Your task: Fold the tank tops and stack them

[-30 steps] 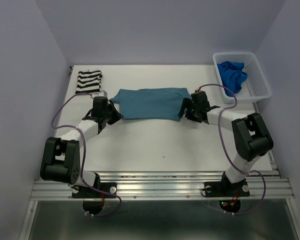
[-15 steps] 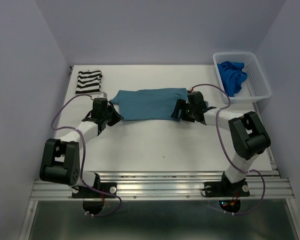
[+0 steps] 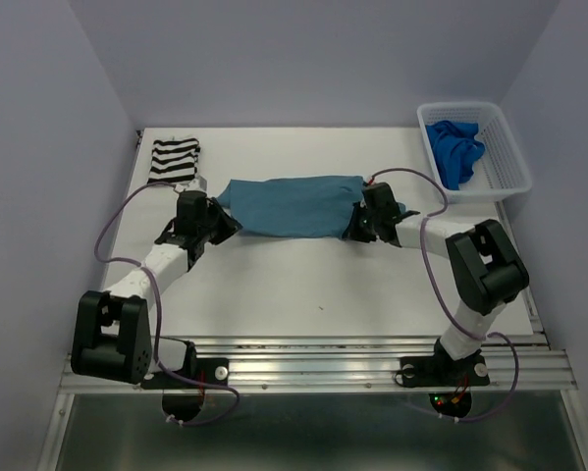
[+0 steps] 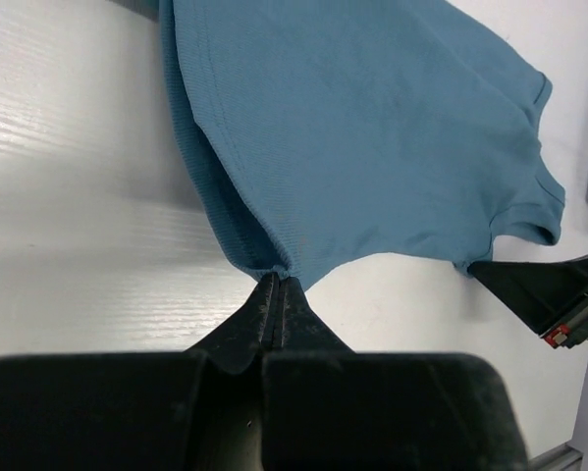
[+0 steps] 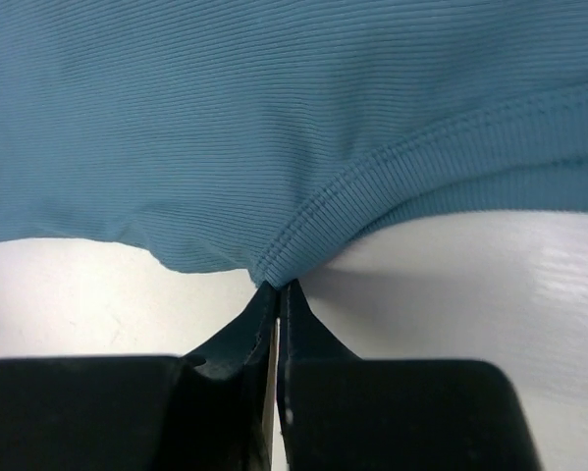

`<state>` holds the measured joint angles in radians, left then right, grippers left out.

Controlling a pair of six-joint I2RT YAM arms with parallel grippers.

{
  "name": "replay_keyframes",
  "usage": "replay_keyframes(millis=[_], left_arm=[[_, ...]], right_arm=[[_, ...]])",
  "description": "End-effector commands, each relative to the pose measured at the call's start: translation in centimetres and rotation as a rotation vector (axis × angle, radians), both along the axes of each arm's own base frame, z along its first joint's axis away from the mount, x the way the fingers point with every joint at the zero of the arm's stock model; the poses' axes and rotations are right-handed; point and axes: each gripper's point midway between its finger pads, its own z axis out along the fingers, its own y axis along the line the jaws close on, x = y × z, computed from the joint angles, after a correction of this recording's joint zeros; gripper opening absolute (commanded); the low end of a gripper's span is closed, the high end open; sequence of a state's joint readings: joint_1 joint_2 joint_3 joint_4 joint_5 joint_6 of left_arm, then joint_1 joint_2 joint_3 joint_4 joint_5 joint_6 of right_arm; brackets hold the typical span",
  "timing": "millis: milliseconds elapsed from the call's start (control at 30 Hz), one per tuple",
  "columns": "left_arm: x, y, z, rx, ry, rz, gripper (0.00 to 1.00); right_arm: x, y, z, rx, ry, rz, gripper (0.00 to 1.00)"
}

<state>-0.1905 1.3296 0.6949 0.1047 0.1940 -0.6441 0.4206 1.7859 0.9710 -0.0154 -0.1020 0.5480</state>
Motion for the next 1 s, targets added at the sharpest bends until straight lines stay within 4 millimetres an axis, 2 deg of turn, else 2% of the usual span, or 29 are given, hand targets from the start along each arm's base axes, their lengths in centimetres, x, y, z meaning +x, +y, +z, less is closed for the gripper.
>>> replay_keyframes(millis=[0,33,100,133,200,233,333,367,433,467,500,567,600,633,667,733,800,833,900,933,967], left_arm=[[0.6,-0.6,5.1,-0.033,-0.123,-0.014,0.0],[0.8,-0.6,6.6,-0.041,-0.161,-0.015,0.0],[0.5,-0.6,9.7,-0.053,-0.23,-0.014,0.0],[0.6,-0.4,11.7,-0.058,-0.273,-0.008,0.0],[-0.4,-0.2,15.5,-0.076,-0.36,-0.004,0.0],[-1.2,-0.1,18.9,-0.094,-0.446,-0.004,0.0],[-3.3,-0.2,24.2,-0.144,-0.585,-0.025,0.0],[-4.9,0.0,27.6,-0.169,-0.675,-0.034,0.0],[-6.9,-0.1,31.1,-0.198,-0.765,-0.055,0.0],[-8.7,0.4,34.2,-0.212,-0.848,-0.054,0.0],[-9.7,0.6,35.6,-0.22,-0.887,-0.053,0.0],[-12.2,1.5,39.3,-0.234,-0.992,-0.031,0.0],[-12.7,1.9,40.2,-0.237,-1.015,-0.018,0.0],[-13.1,2.2,41.1,-0.236,-1.039,-0.005,0.0],[-13.3,2.5,42.0,-0.237,-1.06,0.009,0.0],[-12.8,2.6,42.6,-0.242,-1.068,0.026,0.0],[-10.8,2.2,42.5,-0.237,-1.047,0.026,0.0],[-8.7,1.8,41.8,-0.229,-1.007,0.026,0.0],[-6.1,1.6,40.8,-0.196,-0.963,0.044,0.0],[-4.8,2.1,41.1,-0.177,-0.956,0.083,0.0],[-2.0,2.1,39.7,-0.138,-0.903,0.107,0.0]], right_arm=[[0.7,-1.2,5.0,-0.034,-0.136,-0.041,0.01],[0.9,-1.2,8.0,-0.017,-0.214,-0.027,0.01],[0.7,-1.4,11.5,0.0,-0.303,-0.012,0.01],[0.5,-2.2,14.9,0.001,-0.397,-0.027,0.01],[-0.3,-2.9,18.5,0.013,-0.485,-0.035,0.01],[-1.3,-3.5,22.3,0.035,-0.577,-0.035,0.01],[-3.6,-4.4,27.2,0.06,-0.68,-0.014,0.01],[-5.0,-4.9,30.6,0.087,-0.761,-0.007,0.01],[-7.0,-4.9,33.4,0.128,-0.819,0.032,0.01],[-7.8,-5.1,34.9,0.138,-0.857,0.045,0.01],[-9.2,-5.6,37.4,0.16,-0.912,0.047,0.01],[-10.3,-6.0,39.6,0.163,-0.969,0.062,0.01],[-10.7,-6.2,40.4,0.161,-0.984,0.063,0.01],[-11.1,-6.5,42.1,0.164,-1.016,0.059,0.01],[-11.0,-6.7,42.3,0.144,-1.018,0.059,0.01],[-10.3,-6.5,43.2,0.131,-1.025,0.059,0.01],[-9.1,-6.1,42.8,0.096,-1.015,0.073,0.01],[-7.5,-5.7,41.9,0.056,-0.993,0.077,0.01],[-5.5,-5.5,40.8,0.006,-0.966,0.066,0.01],[-4.6,-5.2,40.4,-0.019,-0.959,0.077,0.01],[-3.5,-5.4,40.1,-0.084,-0.969,0.078,0.01]])
